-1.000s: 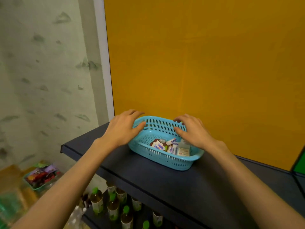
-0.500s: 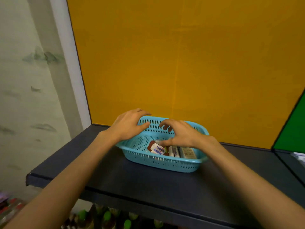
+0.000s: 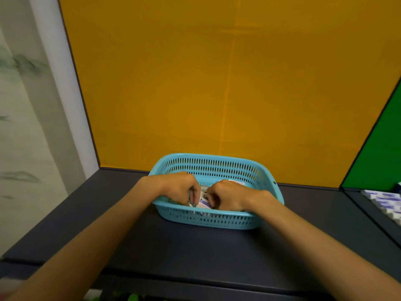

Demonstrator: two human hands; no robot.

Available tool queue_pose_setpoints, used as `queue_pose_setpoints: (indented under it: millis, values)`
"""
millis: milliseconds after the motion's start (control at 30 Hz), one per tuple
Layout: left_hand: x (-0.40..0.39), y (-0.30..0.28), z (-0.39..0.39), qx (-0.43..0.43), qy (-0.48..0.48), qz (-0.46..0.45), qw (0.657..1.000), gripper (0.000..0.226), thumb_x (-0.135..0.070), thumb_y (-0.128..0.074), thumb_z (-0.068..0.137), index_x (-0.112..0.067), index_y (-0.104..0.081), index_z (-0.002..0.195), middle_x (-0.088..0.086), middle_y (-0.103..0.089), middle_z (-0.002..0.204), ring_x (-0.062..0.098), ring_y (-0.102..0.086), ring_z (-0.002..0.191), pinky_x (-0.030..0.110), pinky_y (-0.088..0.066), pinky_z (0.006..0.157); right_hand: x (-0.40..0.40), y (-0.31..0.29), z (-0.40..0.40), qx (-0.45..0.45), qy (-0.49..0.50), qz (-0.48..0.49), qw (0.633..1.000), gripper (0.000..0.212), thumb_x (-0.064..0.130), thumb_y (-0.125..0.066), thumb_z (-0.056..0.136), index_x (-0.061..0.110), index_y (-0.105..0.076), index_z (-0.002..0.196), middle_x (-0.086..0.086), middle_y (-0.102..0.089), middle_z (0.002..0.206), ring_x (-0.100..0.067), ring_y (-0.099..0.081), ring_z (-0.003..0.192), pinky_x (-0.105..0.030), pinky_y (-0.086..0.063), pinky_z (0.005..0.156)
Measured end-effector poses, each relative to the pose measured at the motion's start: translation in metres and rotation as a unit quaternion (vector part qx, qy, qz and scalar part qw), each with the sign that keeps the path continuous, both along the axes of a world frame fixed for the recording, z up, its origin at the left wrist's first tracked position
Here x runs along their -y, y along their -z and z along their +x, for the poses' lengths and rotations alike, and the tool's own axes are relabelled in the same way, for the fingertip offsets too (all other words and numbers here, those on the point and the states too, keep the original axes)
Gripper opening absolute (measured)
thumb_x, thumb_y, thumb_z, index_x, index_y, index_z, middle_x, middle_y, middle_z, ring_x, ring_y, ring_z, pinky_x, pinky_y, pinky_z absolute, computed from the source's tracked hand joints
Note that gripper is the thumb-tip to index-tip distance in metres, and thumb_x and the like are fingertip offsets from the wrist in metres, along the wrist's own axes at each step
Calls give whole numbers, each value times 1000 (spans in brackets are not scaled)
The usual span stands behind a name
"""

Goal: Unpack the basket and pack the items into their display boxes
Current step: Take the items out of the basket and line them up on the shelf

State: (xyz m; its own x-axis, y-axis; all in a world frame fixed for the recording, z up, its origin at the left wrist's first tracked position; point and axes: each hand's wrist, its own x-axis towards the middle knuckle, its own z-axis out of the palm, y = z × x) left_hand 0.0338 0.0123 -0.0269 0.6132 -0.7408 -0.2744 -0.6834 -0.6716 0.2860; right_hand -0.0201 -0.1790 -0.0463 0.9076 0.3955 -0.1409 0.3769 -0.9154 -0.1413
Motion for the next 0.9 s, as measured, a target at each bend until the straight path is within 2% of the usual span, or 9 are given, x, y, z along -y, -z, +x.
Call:
queue_pose_setpoints:
  millis: [100, 167, 267, 400, 533, 600, 700, 833, 900]
  values:
    - [3, 6, 3, -15, 1, 16, 1000, 34, 7, -60, 80, -20, -75, 94, -11, -72, 88, 1, -65, 83, 21, -53, 77, -1, 4, 4, 10, 1, -2, 1000, 14, 17, -67, 80, 24, -56, 74, 6, -59, 75, -14, -54, 71, -32, -48, 66]
    - [6, 9, 5, -14, -7, 20, 1000, 29, 5, -62, 81, -19, -74, 93, -7, -74, 87, 1, -67, 81, 20, -52, 76, 0, 4, 7, 22, 11, -13, 1000, 14, 25, -72, 80, 22, -59, 77, 4, -60, 79, -16, -56, 75, -33, -48, 66]
    - [8, 13, 9, -13, -23, 9, 1000, 20, 0, -68, 84, -18, -73, 92, -6, -75, 84, 3, -68, 82, 21, -52, 79, 1, 5, 11, 28, 21, -18, 999, 26, 39, -78, 81, 21, -59, 81, 4, -60, 80, -15, -55, 75, -29, -44, 63]
    - [5, 16, 16, -1, -45, 4, 999, 17, -12, -79, 81, -17, -69, 93, -5, -74, 85, 8, -67, 87, 29, -53, 84, 0, 5, 16, 39, 21, -7, 999, 24, 36, -79, 80, 21, -60, 81, 7, -59, 77, -15, -57, 75, -31, -49, 67]
    - [0, 19, 23, 21, -59, 12, 998, 22, -15, -81, 81, -18, -67, 97, -5, -69, 89, 12, -64, 90, 27, -49, 80, -4, 4, 20, 60, 3, -6, 998, 24, 36, -79, 81, 23, -61, 90, 8, -59, 84, -15, -56, 81, -35, -51, 72]
    - [-2, 21, 25, 29, -65, 17, 997, 22, -16, -80, 83, -18, -67, 100, -5, -67, 91, 13, -62, 91, 26, -48, 79, -7, 4, 23, 63, -3, -5, 998, 27, 40, -77, 82, 22, -62, 96, 8, -58, 85, -14, -55, 81, -32, -47, 69]
    - [-5, 22, 25, 48, -61, 23, 997, 23, -18, -78, 85, -16, -69, 106, -6, -63, 91, 13, -60, 89, 24, -45, 76, -13, 5, 27, 61, -7, -9, 998, 27, 45, -75, 83, 23, -61, 92, 12, -54, 80, -13, -53, 78, -30, -42, 66]
    - [-13, 17, 24, 68, -51, 2, 996, 16, -17, -74, 88, -15, -73, 104, -9, -63, 88, 11, -58, 88, 25, -45, 77, -23, 8, 29, 47, -6, -34, 998, 32, 47, -76, 81, 18, -67, 92, 8, -61, 83, -15, -57, 79, -34, -51, 73]
    - [-20, 15, 24, 78, -60, -25, 995, 15, -18, -72, 90, -16, -72, 105, -10, -61, 89, 8, -55, 87, 24, -42, 76, -25, 9, 30, 43, -7, -35, 998, 27, 43, -79, 80, 20, -65, 88, 6, -63, 84, -15, -58, 78, -35, -52, 74]
